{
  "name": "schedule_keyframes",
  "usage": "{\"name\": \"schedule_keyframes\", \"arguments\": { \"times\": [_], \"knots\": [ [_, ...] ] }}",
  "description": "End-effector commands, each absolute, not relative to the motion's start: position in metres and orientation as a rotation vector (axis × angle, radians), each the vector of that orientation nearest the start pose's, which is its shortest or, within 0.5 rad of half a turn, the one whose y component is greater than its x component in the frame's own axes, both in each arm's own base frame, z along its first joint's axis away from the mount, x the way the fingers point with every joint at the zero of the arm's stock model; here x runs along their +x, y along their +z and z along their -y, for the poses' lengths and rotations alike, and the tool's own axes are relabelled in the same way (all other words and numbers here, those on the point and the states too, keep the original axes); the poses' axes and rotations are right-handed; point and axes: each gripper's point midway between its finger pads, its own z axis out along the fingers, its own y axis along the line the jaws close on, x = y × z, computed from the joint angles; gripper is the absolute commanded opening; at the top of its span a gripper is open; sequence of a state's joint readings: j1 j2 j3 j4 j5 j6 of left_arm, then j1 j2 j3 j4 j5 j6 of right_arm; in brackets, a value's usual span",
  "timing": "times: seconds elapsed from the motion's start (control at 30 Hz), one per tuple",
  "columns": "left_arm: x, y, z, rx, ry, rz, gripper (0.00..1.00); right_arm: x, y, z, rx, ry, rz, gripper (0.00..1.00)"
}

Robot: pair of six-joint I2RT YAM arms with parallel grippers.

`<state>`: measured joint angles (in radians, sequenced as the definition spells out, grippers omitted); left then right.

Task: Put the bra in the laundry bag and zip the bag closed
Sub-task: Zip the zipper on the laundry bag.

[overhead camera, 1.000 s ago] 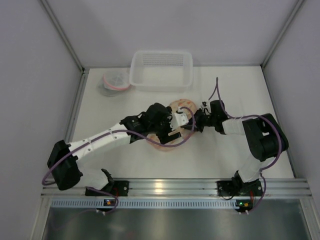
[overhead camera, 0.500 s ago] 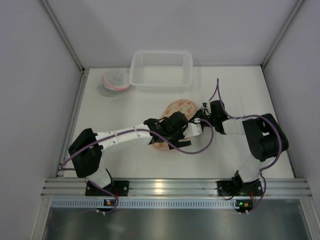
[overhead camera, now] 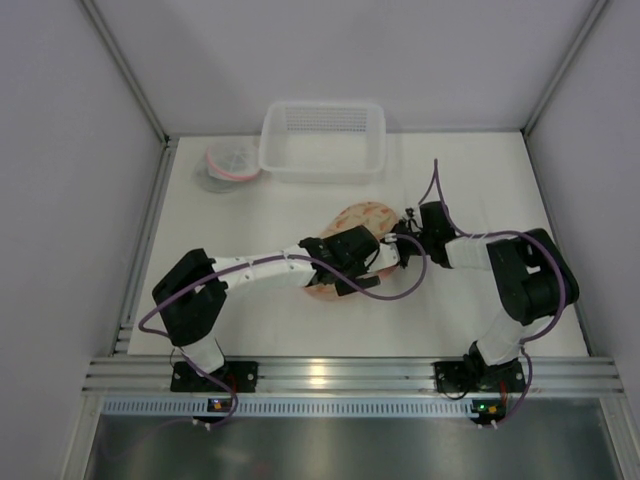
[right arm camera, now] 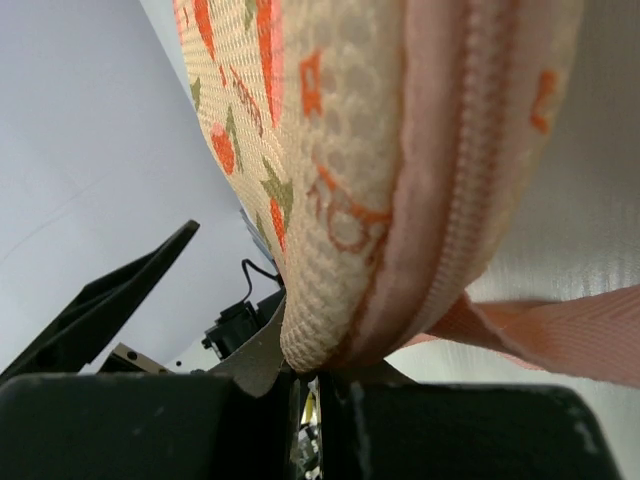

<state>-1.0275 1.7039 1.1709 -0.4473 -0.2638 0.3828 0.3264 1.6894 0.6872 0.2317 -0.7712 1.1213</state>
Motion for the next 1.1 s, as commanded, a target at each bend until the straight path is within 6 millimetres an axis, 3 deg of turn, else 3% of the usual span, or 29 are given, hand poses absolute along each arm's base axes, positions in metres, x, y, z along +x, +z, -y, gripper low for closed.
{"name": "schedule_keyframes", "arguments": {
  "times": [0.0,0.23,0.4,0.57,0.67,0.83,1.07],
  "knots": [
    [0.281,0.104,0.304,1.408,0.155,-1.909,0.96,0.274,0.086,-0.256,0.513,1.572,-2.568,0.0],
    [0.296,0.099,0.295,1.356,0.265,-1.833,0.96,0.27,0.084,-0.259,0.499,1.62,-2.594,0.0],
    [0.31,0.107,0.307,1.209,0.278,-1.746,0.98,0.265,0.082,-0.26,0.502,1.659,-2.612,0.0],
    [0.299,0.108,0.328,1.256,0.27,-1.585,0.98,0.261,0.079,-0.261,0.497,1.679,-2.631,0.0],
    [0.289,0.097,0.338,1.298,0.311,-1.514,0.98,0.259,0.076,-0.261,0.5,1.682,-2.642,0.0],
    [0.293,0.08,0.338,1.306,0.353,-1.544,0.98,0.259,0.076,-0.26,0.5,1.678,-2.639,0.0],
    [0.271,0.087,0.328,1.348,0.245,-1.639,0.98,0.269,0.077,-0.261,0.485,1.669,-2.625,0.0]
  ]
}}
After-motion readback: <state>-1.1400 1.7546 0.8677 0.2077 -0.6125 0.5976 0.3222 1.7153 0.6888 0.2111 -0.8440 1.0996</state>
